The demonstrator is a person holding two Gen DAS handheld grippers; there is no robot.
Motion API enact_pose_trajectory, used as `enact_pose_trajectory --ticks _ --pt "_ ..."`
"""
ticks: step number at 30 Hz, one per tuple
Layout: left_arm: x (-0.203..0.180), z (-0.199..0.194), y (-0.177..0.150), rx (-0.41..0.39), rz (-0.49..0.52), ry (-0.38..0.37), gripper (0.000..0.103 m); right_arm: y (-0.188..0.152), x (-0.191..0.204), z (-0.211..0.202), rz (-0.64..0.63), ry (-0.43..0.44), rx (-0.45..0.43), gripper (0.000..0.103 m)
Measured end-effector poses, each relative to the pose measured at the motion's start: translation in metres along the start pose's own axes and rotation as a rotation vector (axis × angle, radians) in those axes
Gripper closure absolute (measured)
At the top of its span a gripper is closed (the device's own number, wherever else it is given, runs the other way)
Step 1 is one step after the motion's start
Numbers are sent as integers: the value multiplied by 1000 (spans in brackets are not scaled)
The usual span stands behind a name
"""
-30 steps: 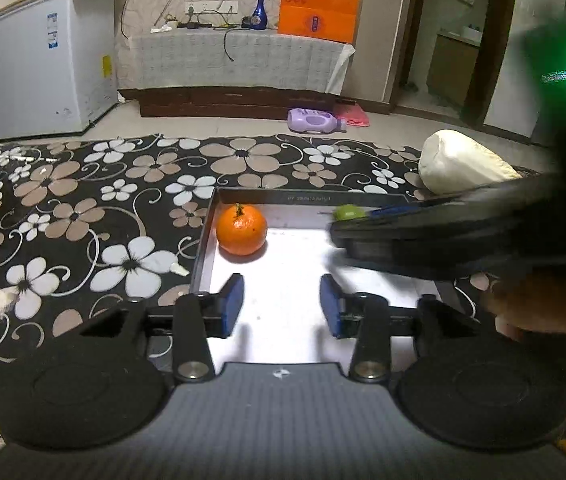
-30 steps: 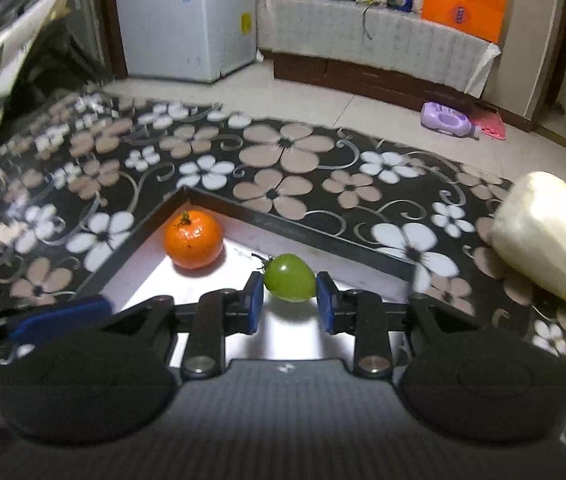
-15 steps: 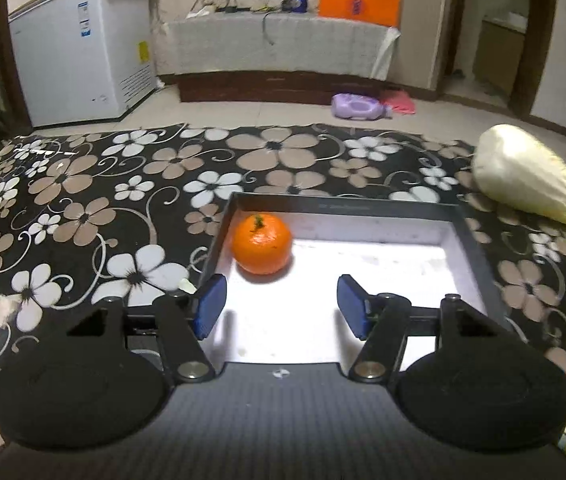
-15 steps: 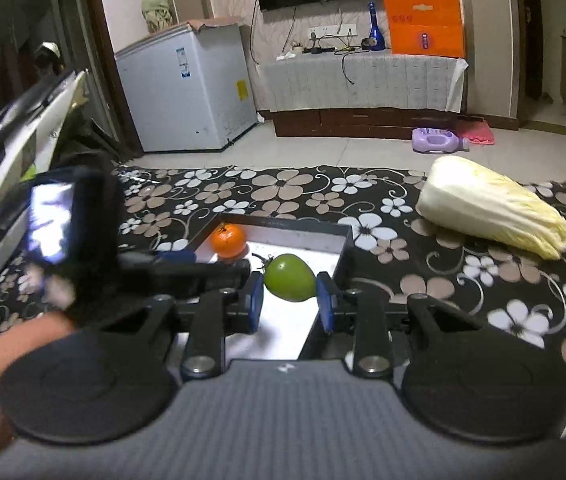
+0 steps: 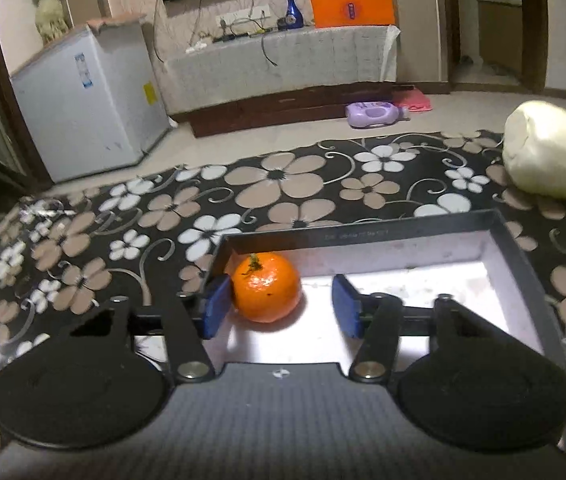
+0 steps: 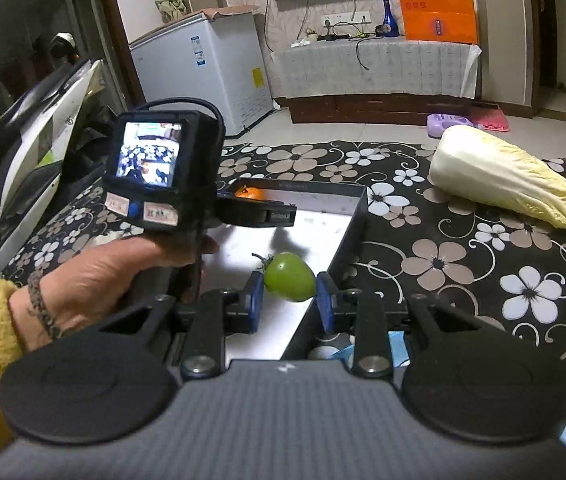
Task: Organize fruits
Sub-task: 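Grasp the green fruit with the right gripper while the left gripper grasps the mandarin, then carry the green fruit and mandarin over the blue plate with both grippers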
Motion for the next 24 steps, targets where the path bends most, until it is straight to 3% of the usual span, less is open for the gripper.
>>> enact_pose_trajectory --ticks 1,9,13,24 --pt "0 0 0 -8 8 14 60 0 -1 0 -1 -1 1 71" --pt "-3 -4 -5 -38 24 42 62 -4 0 -4 -11 -18 4 71" --pt "-4 -15 -7 -18 3 -20 62 -4 -2 -7 -11 -21 4 71" --pt "12 -61 -12 -53 -12 -57 62 -11 -8 -11 4 -26 20 71"
Point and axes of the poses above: each gripper's, at about its wrist camera, not at the fingertips, and z roughly the way its jaws point, x to its left, y to its top, the point moved 6 cm from there along z, roughly the way its jaws point, and after that the axes turned 15 degrees about y, right-handed, at the moved point
